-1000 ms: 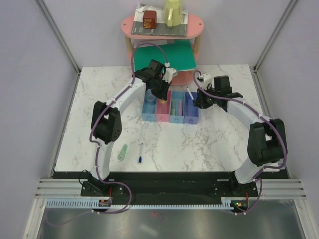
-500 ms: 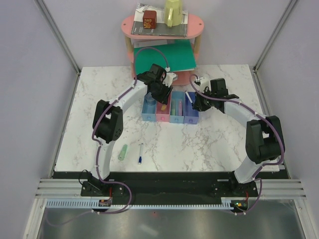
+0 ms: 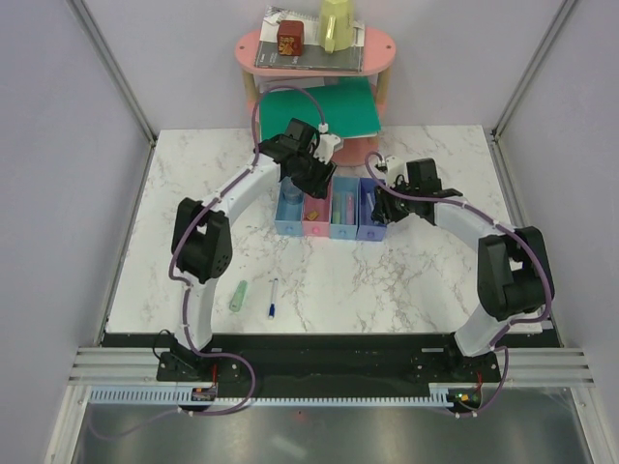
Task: Sort the stationery into containers
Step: Place the stationery in the storage box, then pick up the stationery from the center of the board.
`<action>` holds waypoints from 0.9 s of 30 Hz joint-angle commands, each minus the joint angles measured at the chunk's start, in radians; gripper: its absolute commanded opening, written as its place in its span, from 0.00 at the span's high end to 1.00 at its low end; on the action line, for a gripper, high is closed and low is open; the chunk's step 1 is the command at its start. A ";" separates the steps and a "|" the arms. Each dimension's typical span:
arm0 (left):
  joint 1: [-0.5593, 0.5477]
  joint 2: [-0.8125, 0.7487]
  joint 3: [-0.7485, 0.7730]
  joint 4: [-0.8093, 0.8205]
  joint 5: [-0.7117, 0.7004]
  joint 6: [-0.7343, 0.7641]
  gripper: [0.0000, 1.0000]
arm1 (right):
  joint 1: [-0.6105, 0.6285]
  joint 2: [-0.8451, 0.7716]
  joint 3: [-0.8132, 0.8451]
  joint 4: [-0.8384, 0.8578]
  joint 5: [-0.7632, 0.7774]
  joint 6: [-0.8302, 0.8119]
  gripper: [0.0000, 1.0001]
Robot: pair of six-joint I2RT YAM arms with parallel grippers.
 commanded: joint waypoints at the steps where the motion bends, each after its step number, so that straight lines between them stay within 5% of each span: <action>1: -0.005 -0.242 -0.043 0.005 0.009 0.063 0.44 | -0.002 -0.068 0.004 -0.016 0.005 -0.032 0.51; 9: -0.004 -0.579 -0.519 -0.073 -0.252 0.224 0.39 | 0.007 -0.238 0.126 -0.117 0.001 -0.103 0.41; 13: -0.002 -0.734 -0.840 -0.075 -0.261 0.204 0.24 | 0.008 -0.301 0.168 -0.168 -0.002 -0.123 0.37; 20: -0.001 -0.793 -1.013 -0.084 -0.301 0.104 0.14 | 0.014 -0.424 0.131 -0.243 -0.008 -0.158 0.30; 27: 0.005 -0.800 -1.085 -0.119 -0.349 0.126 0.15 | 0.016 -0.511 0.074 -0.300 0.028 -0.230 0.28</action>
